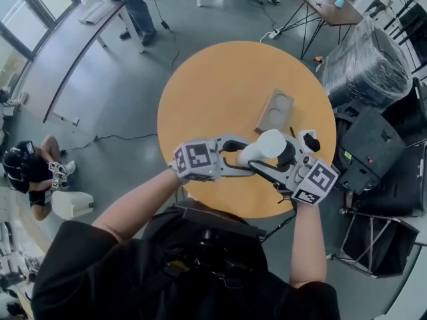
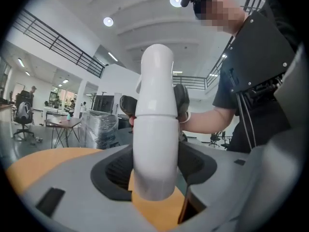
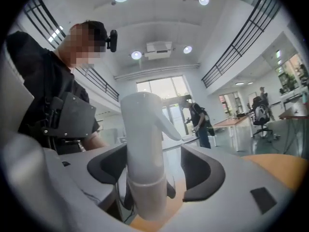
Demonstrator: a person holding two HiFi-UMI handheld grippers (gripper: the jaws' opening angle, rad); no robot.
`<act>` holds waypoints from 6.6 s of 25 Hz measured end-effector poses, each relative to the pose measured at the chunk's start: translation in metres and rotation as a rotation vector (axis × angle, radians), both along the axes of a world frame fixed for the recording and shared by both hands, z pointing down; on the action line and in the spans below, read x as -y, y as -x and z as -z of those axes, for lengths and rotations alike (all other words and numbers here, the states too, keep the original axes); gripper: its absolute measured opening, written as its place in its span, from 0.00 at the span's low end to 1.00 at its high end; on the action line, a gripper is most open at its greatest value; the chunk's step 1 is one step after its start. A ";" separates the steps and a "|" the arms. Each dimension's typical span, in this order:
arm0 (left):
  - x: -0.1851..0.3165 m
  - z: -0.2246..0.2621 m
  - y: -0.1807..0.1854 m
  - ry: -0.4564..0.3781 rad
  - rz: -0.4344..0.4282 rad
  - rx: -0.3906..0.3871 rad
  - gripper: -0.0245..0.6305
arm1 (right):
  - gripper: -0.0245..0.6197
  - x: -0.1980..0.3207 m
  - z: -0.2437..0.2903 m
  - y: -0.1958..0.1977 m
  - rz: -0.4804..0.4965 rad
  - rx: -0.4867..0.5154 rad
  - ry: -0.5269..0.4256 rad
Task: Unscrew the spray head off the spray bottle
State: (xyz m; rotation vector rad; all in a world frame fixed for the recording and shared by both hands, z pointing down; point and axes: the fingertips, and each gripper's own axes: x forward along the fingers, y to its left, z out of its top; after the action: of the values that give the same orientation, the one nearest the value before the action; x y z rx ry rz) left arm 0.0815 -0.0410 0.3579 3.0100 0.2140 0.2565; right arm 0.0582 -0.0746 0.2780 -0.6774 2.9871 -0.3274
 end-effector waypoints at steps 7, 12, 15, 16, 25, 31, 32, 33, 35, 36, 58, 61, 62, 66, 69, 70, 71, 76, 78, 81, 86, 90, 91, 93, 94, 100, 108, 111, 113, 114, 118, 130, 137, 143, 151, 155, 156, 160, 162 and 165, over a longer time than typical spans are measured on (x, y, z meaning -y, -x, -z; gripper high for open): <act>0.028 0.003 -0.006 0.039 0.200 -0.016 0.51 | 0.62 0.019 -0.008 -0.019 -0.242 0.021 0.068; 0.050 -0.005 -0.006 0.054 0.349 0.019 0.51 | 0.62 0.028 -0.015 -0.018 -0.423 -0.045 0.074; 0.058 -0.015 -0.009 0.073 0.426 0.057 0.51 | 0.62 0.037 -0.023 -0.020 -0.521 -0.094 0.070; 0.058 -0.016 -0.011 0.073 0.441 0.061 0.51 | 0.62 0.039 -0.024 -0.022 -0.551 -0.103 0.066; 0.052 -0.027 -0.017 0.032 0.500 0.097 0.51 | 0.44 0.051 -0.024 -0.023 -0.665 -0.122 0.041; 0.039 -0.012 -0.007 0.045 0.345 0.025 0.51 | 0.43 0.035 -0.004 -0.002 -0.431 -0.055 -0.042; 0.036 -0.009 -0.004 0.041 0.308 0.015 0.51 | 0.43 0.031 0.000 0.001 -0.381 -0.037 -0.050; 0.032 -0.006 -0.002 0.033 0.273 0.007 0.51 | 0.43 0.027 0.003 0.004 -0.333 -0.025 -0.057; 0.024 -0.001 0.003 0.012 0.217 0.002 0.51 | 0.43 0.017 0.009 0.008 -0.257 -0.020 -0.075; 0.019 0.001 0.005 0.003 0.199 0.001 0.51 | 0.43 0.012 0.011 0.010 -0.236 -0.021 -0.083; 0.001 0.011 0.013 -0.111 0.269 -0.103 0.51 | 0.43 -0.014 0.076 0.015 -0.211 -0.013 -0.180; -0.001 0.013 0.004 -0.110 0.273 -0.105 0.51 | 0.43 -0.016 0.089 0.007 -0.203 -0.009 -0.203; 0.000 0.013 0.003 -0.111 0.273 -0.104 0.51 | 0.43 -0.016 0.093 0.005 -0.202 -0.005 -0.208; 0.002 0.012 0.006 -0.109 0.274 -0.086 0.51 | 0.43 -0.015 0.107 0.004 -0.204 0.017 -0.213; 0.000 0.008 0.010 -0.108 0.274 -0.089 0.51 | 0.43 -0.014 0.114 0.004 -0.211 0.032 -0.205; 0.000 0.007 0.011 -0.106 0.273 -0.089 0.51 | 0.43 -0.014 0.116 0.003 -0.215 0.037 -0.209; 0.000 0.006 0.012 -0.105 0.272 -0.089 0.51 | 0.43 -0.013 0.119 0.001 -0.218 0.039 -0.215; -0.002 0.001 0.010 -0.104 0.282 -0.090 0.51 | 0.43 -0.014 0.134 -0.013 -0.247 0.037 -0.254; 0.000 -0.004 0.012 -0.105 0.296 -0.088 0.51 | 0.43 -0.012 0.138 -0.019 -0.263 0.039 -0.265; 0.008 -0.010 0.019 -0.097 0.306 -0.083 0.51 | 0.43 -0.003 0.142 -0.028 -0.285 0.053 -0.263; 0.014 -0.013 0.021 -0.129 0.319 -0.130 0.51 | 0.43 0.018 0.100 -0.043 -0.312 0.024 -0.168; 0.024 -0.026 0.025 -0.132 0.330 -0.143 0.51 | 0.43 0.038 0.035 -0.049 -0.350 -0.045 -0.043; 0.029 -0.029 0.027 -0.130 0.332 -0.144 0.51 | 0.43 0.043 0.019 -0.050 -0.358 -0.071 -0.015; 0.036 -0.036 0.030 -0.111 0.331 -0.150 0.51 | 0.43 0.052 -0.013 -0.050 -0.369 -0.115 0.043; 0.039 -0.039 0.031 -0.095 0.329 -0.152 0.51 | 0.43 0.055 -0.029 -0.050 -0.371 -0.131 0.073; 0.066 -0.067 0.028 -0.105 0.320 -0.108 0.51 | 0.43 0.078 -0.117 -0.053 -0.379 -0.227 0.214; 0.088 -0.116 0.007 -0.113 0.313 -0.106 0.51 | 0.43 0.090 -0.218 -0.073 -0.390 -0.308 0.362; 0.097 -0.143 0.001 -0.106 0.321 -0.106 0.51 | 0.43 0.092 -0.254 -0.077 -0.389 -0.328 0.401; 0.102 -0.167 -0.004 -0.101 0.326 -0.094 0.51 | 0.43 0.093 -0.282 -0.082 -0.390 -0.346 0.426; 0.104 -0.180 -0.006 -0.097 0.329 -0.088 0.51 | 0.43 0.093 -0.296 -0.084 -0.390 -0.356 0.438; 0.111 -0.224 -0.010 -0.111 0.337 -0.056 0.51 | 0.43 0.092 -0.355 -0.086 -0.388 -0.393 0.496; 0.140 -0.359 -0.017 -0.056 0.384 -0.027 0.51 | 0.43 0.098 -0.505 -0.079 -0.379 -0.491 0.656; 0.154 -0.414 -0.016 -0.048 0.406 0.021 0.51 | 0.43 0.104 -0.553 -0.079 -0.389 -0.539 0.685; 0.142 -0.434 -0.013 -0.072 0.403 0.068 0.51 | 0.43 0.105 -0.567 -0.073 -0.385 -0.594 0.673; 0.139 -0.439 -0.001 -0.067 0.411 0.113 0.51 | 0.43 0.098 -0.569 -0.068 -0.383 -0.674 0.647; 0.138 -0.442 0.004 -0.055 0.418 0.139 0.51 | 0.43 0.093 -0.571 -0.065 -0.374 -0.707 0.638; 0.138 -0.442 0.006 -0.055 0.417 0.146 0.50 | 0.43 0.092 -0.572 -0.063 -0.373 -0.713 0.637; 0.137 -0.440 0.011 -0.063 0.419 0.141 0.50 | 0.44 0.091 -0.571 -0.060 -0.377 -0.717 0.634; 0.135 -0.439 0.013 -0.062 0.420 0.122 0.51 | 0.44 0.090 -0.571 -0.057 -0.373 -0.709 0.635; 0.136 -0.436 0.012 -0.050 0.419 0.095 0.51 | 0.52 0.089 -0.566 -0.053 -0.362 -0.695 0.629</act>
State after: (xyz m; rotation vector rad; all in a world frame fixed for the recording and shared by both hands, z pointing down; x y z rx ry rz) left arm 0.0693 -0.1768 0.7943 2.9857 -0.4327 0.3627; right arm 0.1109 -0.1638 0.8436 -1.6597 3.2309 -1.2562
